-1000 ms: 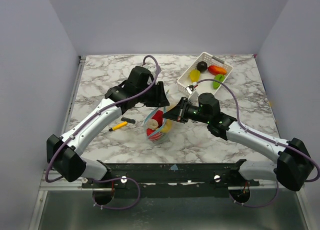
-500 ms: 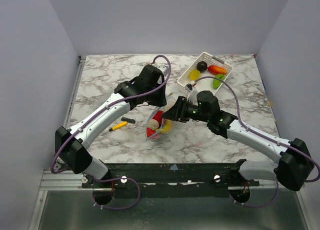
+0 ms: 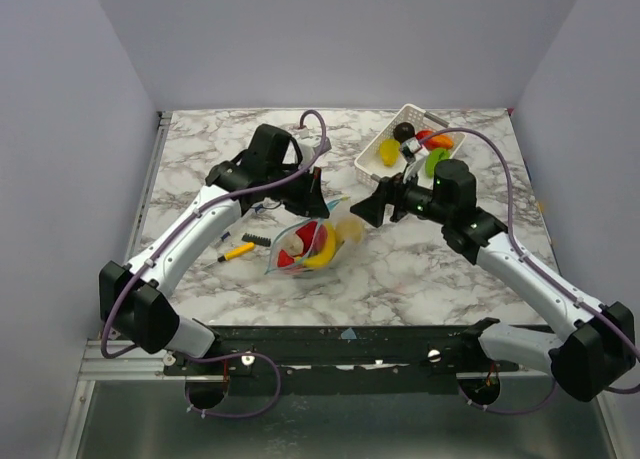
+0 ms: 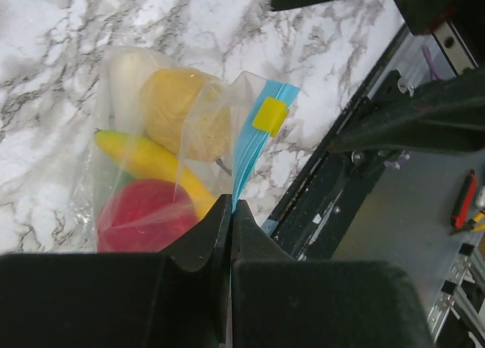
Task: Place the food in the zip-top bag and seal the zipper
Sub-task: Zip the zipper food storage bag at the center of the board.
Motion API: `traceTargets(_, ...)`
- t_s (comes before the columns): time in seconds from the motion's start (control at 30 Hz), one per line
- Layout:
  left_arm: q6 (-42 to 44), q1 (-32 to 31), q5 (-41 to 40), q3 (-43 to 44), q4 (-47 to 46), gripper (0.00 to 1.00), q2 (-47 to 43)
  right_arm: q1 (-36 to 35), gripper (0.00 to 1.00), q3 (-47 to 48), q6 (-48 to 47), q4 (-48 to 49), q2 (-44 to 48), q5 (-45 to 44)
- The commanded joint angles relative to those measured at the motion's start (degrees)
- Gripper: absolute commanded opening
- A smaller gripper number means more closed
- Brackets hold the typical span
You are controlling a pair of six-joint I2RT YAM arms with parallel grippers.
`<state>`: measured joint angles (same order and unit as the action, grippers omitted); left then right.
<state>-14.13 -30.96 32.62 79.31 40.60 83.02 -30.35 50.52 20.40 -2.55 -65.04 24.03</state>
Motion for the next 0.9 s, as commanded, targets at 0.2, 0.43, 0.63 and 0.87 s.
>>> traceTargets(0.2,3.5,0.6,13.5,-4.5,-4.7,0.0,-5.2,3.0,0.93,-1.8,-13.3,13.0,-7.1,29.1)
traceTargets(0.43,3.1,1.1,17.4,-6.1,-5.4,0.0,-5.7,3.8,0.91,-2.8,-18.8,13.7,-8.0,32.9)
traceTargets(0.63,2.3,1.1,19.5,-6.6,-6.0,0.0,-5.1,3.7,0.7,-3.3,-17.3,14.4,-9.8,33.7)
traceTargets(0.87,1.4,1.0,15.8,-5.7,-5.0,0.0,-3.8,3.8,0.32,-4.3,-14.6,17.4,-10.8,36.4)
